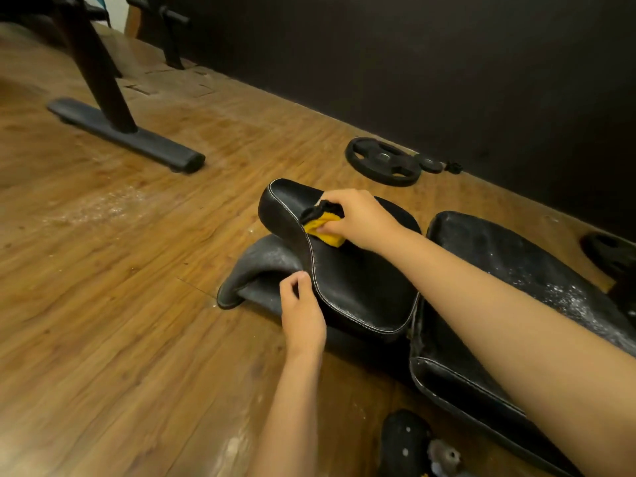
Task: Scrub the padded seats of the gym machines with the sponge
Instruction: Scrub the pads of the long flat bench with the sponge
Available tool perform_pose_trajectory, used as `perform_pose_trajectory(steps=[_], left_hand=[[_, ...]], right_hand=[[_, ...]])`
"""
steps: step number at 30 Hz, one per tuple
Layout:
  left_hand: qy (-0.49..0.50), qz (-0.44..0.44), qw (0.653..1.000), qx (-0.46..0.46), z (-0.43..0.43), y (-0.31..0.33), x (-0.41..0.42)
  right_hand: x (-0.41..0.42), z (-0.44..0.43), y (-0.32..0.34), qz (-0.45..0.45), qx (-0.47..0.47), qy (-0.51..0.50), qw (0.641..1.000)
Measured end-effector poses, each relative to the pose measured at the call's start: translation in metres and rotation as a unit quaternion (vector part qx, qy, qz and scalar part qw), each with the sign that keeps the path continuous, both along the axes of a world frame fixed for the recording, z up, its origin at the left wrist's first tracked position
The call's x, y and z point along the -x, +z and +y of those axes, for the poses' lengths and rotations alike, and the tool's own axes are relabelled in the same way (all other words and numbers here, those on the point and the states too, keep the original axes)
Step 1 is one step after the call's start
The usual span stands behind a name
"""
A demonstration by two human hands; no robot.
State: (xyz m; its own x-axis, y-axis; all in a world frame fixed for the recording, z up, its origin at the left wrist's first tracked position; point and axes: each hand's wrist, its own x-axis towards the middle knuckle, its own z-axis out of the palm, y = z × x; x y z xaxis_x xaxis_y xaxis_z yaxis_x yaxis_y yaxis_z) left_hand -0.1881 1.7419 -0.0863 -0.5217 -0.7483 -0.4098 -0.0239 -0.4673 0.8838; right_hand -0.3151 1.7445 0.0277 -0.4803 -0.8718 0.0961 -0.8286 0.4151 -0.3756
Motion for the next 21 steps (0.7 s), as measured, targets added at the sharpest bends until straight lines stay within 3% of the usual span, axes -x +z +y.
perform_pose_trajectory(steps=[7,13,17,21], left_hand=[[0.018,-0.015,0.998,0.063,-0.027,0.007,0.01],[0.032,0.003,0.986,0.167,-0.036,0.033,0.025],[0.009,-0.055,0.955,0.29,-0.017,0.029,0.03],[0.049,-0.05,0.956,0.286,-0.014,0.023,0.032]], right_hand=[[0.05,-0.011,0.002,-0.017,0.045,-0.066,0.997],[0.021,0.048,0.001,-0.039,-0.02,0.061,0.997],[0.017,0.083,0.008,-0.084,-0.072,0.081,0.991],[0.053,0.087,0.004,-0.077,-0.048,0.007,0.996]])
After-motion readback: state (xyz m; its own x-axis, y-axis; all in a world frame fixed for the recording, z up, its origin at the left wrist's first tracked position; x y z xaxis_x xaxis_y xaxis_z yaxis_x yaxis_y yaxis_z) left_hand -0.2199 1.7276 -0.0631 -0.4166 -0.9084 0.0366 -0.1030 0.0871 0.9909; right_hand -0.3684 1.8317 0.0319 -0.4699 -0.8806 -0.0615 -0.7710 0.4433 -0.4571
